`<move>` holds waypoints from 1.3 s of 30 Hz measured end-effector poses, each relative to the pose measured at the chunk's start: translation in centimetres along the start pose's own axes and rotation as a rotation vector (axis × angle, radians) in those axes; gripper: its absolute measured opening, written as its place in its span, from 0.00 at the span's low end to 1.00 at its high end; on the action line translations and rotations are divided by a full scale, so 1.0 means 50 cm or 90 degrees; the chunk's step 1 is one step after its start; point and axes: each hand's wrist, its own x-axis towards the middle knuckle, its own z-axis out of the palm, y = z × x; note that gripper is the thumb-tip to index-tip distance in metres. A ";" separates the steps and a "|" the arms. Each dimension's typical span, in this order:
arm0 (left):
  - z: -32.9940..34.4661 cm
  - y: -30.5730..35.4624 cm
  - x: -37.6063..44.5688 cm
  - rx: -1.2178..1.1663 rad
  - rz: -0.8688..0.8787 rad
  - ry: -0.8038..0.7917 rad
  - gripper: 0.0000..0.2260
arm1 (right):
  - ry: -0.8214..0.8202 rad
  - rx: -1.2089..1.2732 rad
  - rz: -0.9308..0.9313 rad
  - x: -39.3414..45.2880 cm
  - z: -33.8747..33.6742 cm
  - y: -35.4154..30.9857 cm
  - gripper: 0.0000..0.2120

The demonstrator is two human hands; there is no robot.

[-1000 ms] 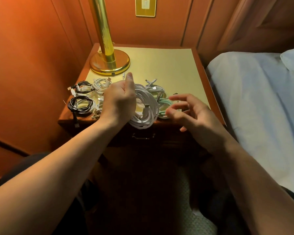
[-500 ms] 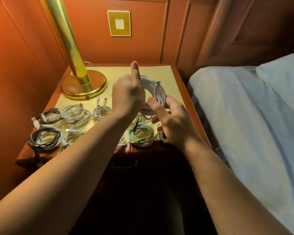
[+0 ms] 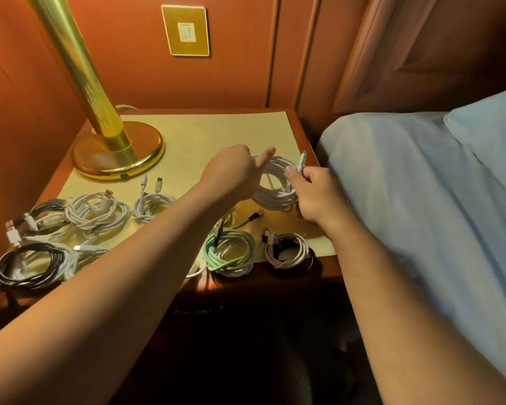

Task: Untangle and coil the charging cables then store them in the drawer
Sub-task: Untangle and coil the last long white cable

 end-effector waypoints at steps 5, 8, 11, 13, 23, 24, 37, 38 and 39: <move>0.024 -0.009 -0.001 0.154 0.042 0.005 0.30 | 0.005 -0.102 0.005 0.005 -0.006 0.030 0.22; 0.022 -0.001 -0.014 0.154 0.035 0.049 0.29 | 0.029 -0.143 -0.004 0.006 -0.004 0.042 0.23; -0.004 0.008 -0.045 0.151 0.054 0.170 0.27 | 0.028 -0.114 0.038 0.008 -0.008 0.044 0.21; -0.033 0.000 -0.079 0.132 0.066 0.239 0.25 | 0.030 -0.096 0.064 0.002 -0.016 0.041 0.24; -0.150 -0.145 -0.316 0.044 0.112 0.319 0.20 | 0.154 -0.180 -0.106 -0.181 -0.043 -0.022 0.23; -0.151 -0.161 -0.346 0.039 0.107 0.309 0.20 | 0.142 -0.184 -0.134 -0.207 -0.037 -0.033 0.21; -0.062 -0.269 -0.582 0.097 -0.023 0.179 0.29 | -0.148 -0.302 -0.156 -0.474 0.127 -0.071 0.29; -0.053 -0.268 -0.583 0.102 -0.018 0.179 0.29 | -0.169 -0.331 -0.156 -0.474 0.147 -0.066 0.30; -0.047 -0.266 -0.583 0.107 -0.014 0.179 0.28 | -0.190 -0.365 -0.158 -0.473 0.167 -0.060 0.31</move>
